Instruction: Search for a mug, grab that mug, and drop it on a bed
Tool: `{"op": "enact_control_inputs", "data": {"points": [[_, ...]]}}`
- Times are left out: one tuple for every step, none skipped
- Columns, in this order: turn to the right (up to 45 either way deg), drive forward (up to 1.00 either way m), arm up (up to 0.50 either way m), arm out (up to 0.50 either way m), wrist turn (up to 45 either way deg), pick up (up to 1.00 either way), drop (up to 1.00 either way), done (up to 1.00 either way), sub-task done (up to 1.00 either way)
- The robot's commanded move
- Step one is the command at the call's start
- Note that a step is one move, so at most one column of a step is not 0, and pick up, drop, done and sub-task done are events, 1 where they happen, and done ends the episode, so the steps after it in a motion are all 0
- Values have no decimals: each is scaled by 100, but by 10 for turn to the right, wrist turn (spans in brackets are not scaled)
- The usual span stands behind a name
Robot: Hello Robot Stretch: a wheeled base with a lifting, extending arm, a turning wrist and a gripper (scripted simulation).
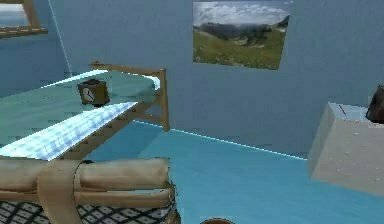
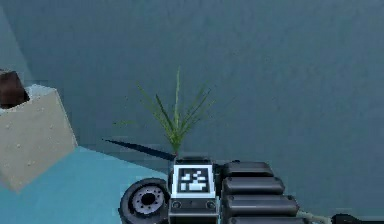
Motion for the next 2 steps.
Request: {"op": "enact_control_inputs", "data": {"points": [[-180,0,0,0,0,0,0,0,0],[0,100,0,0,0,0,0,0,0]]}}
